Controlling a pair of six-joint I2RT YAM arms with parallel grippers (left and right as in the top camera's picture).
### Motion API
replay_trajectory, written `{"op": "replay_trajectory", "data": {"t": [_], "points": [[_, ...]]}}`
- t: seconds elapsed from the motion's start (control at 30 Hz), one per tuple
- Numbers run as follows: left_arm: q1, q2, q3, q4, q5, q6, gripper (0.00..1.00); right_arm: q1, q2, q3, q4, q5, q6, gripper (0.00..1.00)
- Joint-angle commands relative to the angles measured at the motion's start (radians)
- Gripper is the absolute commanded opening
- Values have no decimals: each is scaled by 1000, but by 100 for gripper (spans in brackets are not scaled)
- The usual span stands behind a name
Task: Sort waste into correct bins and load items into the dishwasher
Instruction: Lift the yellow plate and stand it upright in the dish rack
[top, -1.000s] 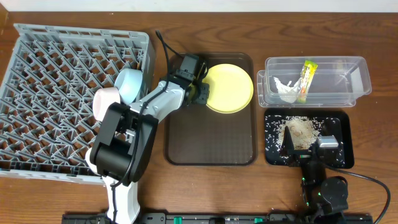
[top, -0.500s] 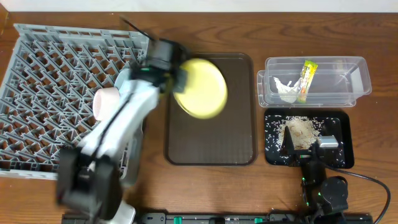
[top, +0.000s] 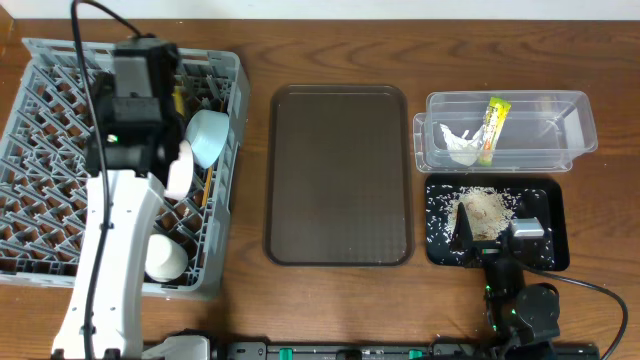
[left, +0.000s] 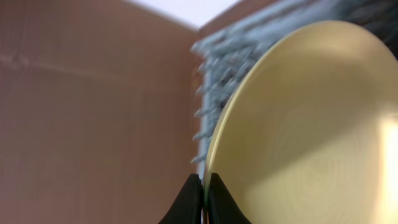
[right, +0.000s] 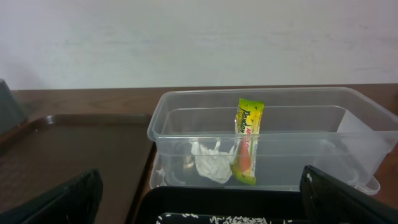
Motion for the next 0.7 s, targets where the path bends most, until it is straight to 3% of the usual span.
{"op": "replay_trajectory", "data": {"t": [0.0, 0.67], "points": [[63, 20, -2, 27, -79, 102, 6, -18, -6, -4, 0, -1, -9, 99], [163, 241, -3, 176, -80, 195, 6, -18, -6, -4, 0, -1, -9, 99]]}}
